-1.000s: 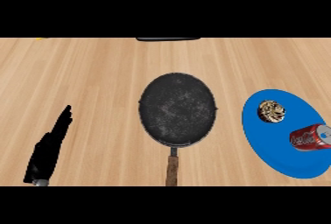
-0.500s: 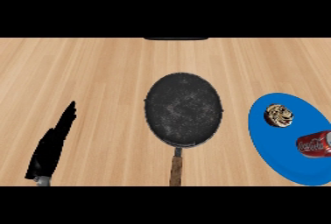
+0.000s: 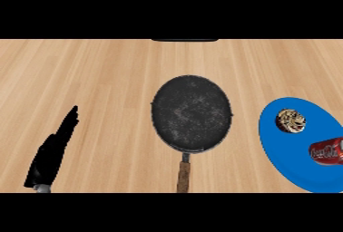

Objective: Pick the can from the plate and place it in the pan

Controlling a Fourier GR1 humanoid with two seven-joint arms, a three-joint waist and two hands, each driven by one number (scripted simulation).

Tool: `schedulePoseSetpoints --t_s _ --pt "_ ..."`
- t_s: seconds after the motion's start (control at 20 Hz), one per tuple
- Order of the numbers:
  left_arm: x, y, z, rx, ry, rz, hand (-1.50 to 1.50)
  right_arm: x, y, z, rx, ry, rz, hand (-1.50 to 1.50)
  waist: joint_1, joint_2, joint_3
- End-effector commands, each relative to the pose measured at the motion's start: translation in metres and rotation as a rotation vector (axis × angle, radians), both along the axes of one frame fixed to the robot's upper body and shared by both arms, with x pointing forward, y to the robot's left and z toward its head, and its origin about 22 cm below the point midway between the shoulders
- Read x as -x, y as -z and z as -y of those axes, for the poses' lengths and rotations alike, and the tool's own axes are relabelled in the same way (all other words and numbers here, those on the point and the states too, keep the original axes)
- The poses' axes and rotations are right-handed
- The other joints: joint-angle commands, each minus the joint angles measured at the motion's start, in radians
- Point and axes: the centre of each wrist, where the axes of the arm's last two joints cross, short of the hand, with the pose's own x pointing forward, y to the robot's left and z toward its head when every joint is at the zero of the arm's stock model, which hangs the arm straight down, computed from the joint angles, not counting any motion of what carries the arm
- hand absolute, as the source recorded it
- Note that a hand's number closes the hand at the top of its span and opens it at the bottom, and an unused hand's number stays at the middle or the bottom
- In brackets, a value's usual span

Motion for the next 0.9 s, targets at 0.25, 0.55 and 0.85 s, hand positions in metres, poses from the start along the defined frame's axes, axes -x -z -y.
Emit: schedulePoseSetpoints --t_s 0.25,0.55,0.85 --pt "-0.007 -0.012 -0.006 0.015 0.033 0.023 0.0 -0.032 0.02 -0.03 0.096 -0.099 -0.207 -1.5 0.01 0.002 0.001" --pt "-0.001 -0.001 -0.008 -0.003 0.003 -0.003 0.0 -0.041 0.008 -0.058 0.2 -0.129 -0.338 -1.5 0.003 0.0 0.0" --pt "-0.004 -0.001 -0.006 0.011 -0.014 0.001 0.0 -0.045 0.03 -0.07 0.196 -0.158 -0.383 -1.5 -0.006 0.0 0.001"
